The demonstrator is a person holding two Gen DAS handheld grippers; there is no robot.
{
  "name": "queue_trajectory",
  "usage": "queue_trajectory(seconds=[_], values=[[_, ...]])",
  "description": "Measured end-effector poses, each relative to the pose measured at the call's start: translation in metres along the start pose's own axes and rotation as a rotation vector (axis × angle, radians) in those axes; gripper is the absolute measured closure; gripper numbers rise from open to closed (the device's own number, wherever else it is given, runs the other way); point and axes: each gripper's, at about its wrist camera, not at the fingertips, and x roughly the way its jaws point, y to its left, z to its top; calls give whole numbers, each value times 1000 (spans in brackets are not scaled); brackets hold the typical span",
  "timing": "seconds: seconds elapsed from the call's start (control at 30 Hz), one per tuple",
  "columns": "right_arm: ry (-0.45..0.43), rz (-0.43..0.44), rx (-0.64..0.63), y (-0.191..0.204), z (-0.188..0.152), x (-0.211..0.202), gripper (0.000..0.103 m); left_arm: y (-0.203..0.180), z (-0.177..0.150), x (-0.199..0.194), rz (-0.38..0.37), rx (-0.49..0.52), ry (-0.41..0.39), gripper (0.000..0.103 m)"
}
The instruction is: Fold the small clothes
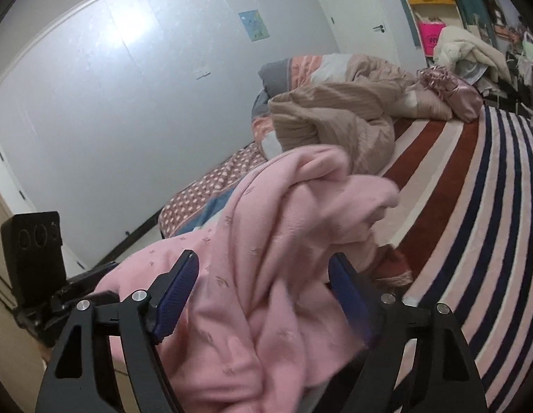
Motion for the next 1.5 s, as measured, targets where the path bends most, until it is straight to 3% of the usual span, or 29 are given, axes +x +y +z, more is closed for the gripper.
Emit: queue_trajectory(seconds=[0.2,0.37,0.63,0.77,0.93,1.13,1.2,1.27,1.37,1.5], values=[[-85,-21,27,-22,3,-42,28,-16,10,-26,37,29,-65,14],[-102,-49,37,-40,-3,-64,28,-35,11,-18,107,75,-54,14],[-116,-66,15,-60,-31,-107,28,-107,3,-15,135,209,-124,14],[-125,-119,-16,-77,-69,-143,28,-162,-22,3,135,300,-162,13],[-115,-249,-65,-108,-136,-184,28,-224,-82,58,198,396,-242,5],[-187,-446,-109,-150,-214,-247,28,-283,-149,118,170,372,-299,1],[-227,-500,-99,-163,-233,-270,22,-297,-163,128,177,364,-330,1],[-277,-581,-116,-172,-253,-293,0,-310,-176,138,159,349,-344,1],[-316,-660,-155,-184,-277,-319,0,-328,-191,149,144,362,-341,1],[-363,-683,-146,-189,-297,-343,0,-345,-204,156,158,395,-358,1]])
